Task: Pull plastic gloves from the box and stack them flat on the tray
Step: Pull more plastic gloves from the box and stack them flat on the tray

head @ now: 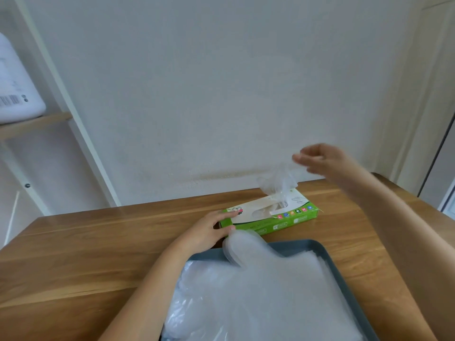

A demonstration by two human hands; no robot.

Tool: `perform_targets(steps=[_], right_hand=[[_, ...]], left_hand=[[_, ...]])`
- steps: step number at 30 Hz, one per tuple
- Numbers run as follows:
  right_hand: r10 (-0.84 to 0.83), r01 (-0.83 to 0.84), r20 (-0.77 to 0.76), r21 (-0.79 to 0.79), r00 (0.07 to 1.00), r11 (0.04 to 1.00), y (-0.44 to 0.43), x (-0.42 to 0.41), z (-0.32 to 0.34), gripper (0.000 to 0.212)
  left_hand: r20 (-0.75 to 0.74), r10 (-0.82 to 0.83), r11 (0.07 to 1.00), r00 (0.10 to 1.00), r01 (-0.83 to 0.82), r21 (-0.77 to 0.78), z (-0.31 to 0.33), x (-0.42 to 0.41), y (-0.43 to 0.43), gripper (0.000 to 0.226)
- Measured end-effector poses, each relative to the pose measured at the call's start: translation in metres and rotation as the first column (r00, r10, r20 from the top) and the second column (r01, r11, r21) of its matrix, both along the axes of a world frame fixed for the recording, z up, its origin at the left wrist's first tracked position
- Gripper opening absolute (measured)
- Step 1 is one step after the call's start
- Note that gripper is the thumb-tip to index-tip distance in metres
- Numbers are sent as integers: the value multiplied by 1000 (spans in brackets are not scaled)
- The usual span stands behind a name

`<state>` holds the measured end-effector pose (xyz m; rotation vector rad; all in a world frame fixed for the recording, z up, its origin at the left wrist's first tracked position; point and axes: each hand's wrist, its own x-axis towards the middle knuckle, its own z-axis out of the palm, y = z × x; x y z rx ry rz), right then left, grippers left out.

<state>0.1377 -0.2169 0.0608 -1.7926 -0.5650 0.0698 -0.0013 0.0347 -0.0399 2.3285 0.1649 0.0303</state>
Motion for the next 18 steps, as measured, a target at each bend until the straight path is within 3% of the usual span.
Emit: perform_targets(steps=[2, 3, 5, 7, 8, 10, 12, 15, 18], right_hand=[[-80, 81, 15, -289, 997, 954, 9, 2, -19, 71], [-98, 101, 29, -376, 995, 921, 13, 2, -30, 78], [-126, 160, 103, -477, 987, 864, 24, 0, -54, 68], [-149, 228, 198, -471, 969, 852, 31, 0, -71, 32], [-164, 239, 204, -431, 965, 870, 31, -1, -73, 21], [-162, 191, 128, -266, 978, 945, 31, 1, -67, 23], [-92, 91, 19, 10, 996, 996, 28, -3, -46, 17], [164, -137, -58, 325, 985, 936, 18, -23, 1, 8], [399, -372, -44, 280, 916, 885, 4, -47, 31, 16]], left_hand=[[14, -6, 1000, 1000, 6, -5, 0, -1, -1, 38], [10, -5, 1000, 1000, 5, -7, 1, -1, -1, 38], [-3, 1, 1000, 1000, -1, -10, 1, -1, -1, 39], [-17, 4, 1000, 1000, -4, -8, 1, -1, -1, 39], [-18, 5, 1000, 1000, -6, -7, 1, -1, -2, 40], [-20, 12, 1000, 1000, -12, -3, 1, 0, 0, 40], [-30, 15, 1000, 999, -14, 6, 0, 0, 1, 39], [-6, 1, 1000, 1000, -1, 21, -3, 1, 3, 36], [90, 33, 997, 995, -27, -66, 18, -6, -2, 36]])
